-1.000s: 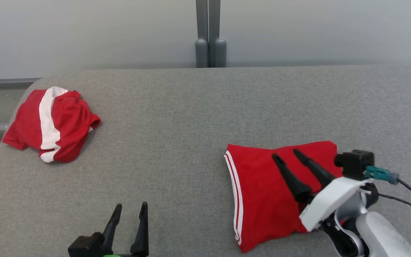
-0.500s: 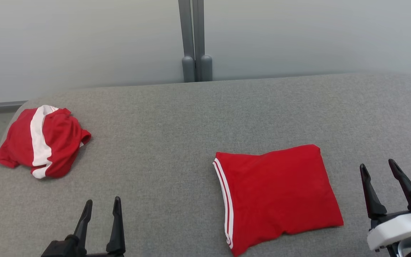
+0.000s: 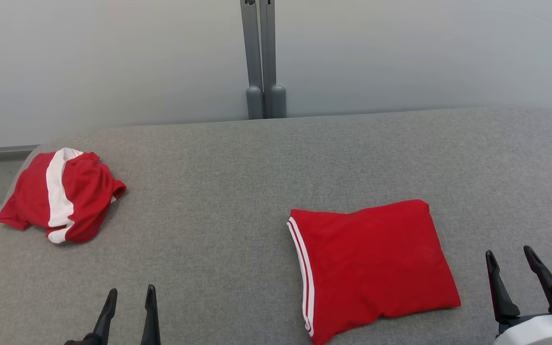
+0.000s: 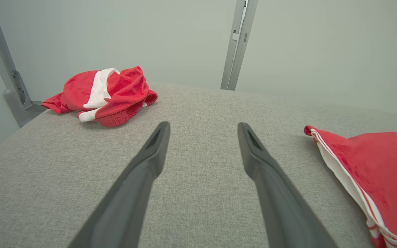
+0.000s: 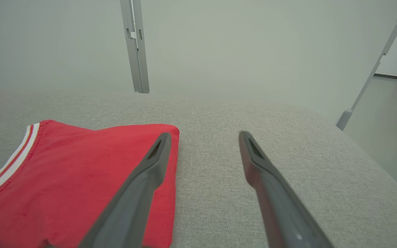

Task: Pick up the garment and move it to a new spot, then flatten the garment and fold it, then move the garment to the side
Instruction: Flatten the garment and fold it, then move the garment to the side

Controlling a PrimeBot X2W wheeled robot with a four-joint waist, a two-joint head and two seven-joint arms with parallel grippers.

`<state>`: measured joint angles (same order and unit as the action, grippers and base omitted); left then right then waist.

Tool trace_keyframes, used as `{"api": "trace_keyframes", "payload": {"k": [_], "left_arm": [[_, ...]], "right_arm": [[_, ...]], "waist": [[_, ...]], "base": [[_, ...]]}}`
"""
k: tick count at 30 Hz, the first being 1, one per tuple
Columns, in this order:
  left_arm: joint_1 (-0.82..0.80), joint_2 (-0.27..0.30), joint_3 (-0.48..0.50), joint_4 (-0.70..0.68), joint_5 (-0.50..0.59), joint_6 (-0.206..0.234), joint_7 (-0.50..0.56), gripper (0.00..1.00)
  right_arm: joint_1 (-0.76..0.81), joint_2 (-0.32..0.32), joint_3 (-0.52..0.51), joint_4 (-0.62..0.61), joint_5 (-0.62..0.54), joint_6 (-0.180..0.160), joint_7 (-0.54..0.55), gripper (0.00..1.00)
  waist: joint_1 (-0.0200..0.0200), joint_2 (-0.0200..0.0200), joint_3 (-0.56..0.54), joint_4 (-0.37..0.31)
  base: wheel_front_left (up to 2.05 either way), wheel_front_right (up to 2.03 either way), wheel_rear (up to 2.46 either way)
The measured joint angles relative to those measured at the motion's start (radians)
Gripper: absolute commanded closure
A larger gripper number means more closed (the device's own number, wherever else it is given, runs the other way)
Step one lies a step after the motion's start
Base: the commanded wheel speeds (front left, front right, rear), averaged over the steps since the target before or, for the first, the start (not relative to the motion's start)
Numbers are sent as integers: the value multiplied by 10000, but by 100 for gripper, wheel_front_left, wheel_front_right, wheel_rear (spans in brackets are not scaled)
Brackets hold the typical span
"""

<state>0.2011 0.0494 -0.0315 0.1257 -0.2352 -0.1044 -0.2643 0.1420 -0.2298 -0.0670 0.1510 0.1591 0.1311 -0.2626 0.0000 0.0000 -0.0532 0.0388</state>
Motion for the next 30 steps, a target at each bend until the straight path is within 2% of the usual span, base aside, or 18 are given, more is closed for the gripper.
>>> {"api": "trace_keyframes", "payload": {"k": [13,15,18,24,30], "left_arm": [[-10,0,-36,-31,-13,-23,0,0],[-30,0,-73,-75,-13,-23,0,0],[-159,2,-144,-115,-12,-23,0,0],[-555,0,-418,50,-71,-23,0,0],[-828,0,-702,132,-203,119,0,0]], "right_arm": [[-328,-73,125,-222,238,-2,0,0],[-528,-117,270,-25,604,-2,-2,0],[-1147,-458,813,1005,1225,0,98,0],[-3193,-1160,2431,2951,2301,-2,2731,0],[-4123,-1375,3014,4115,3170,0,4276,0]], "waist": [[0,0,167,135],[0,0,242,161],[0,0,447,215],[0,0,969,394],[0,0,1202,867]], "base": [[0,0,0],[0,0,0],[0,0,0],[0,0,0],[0,0,0]]}}
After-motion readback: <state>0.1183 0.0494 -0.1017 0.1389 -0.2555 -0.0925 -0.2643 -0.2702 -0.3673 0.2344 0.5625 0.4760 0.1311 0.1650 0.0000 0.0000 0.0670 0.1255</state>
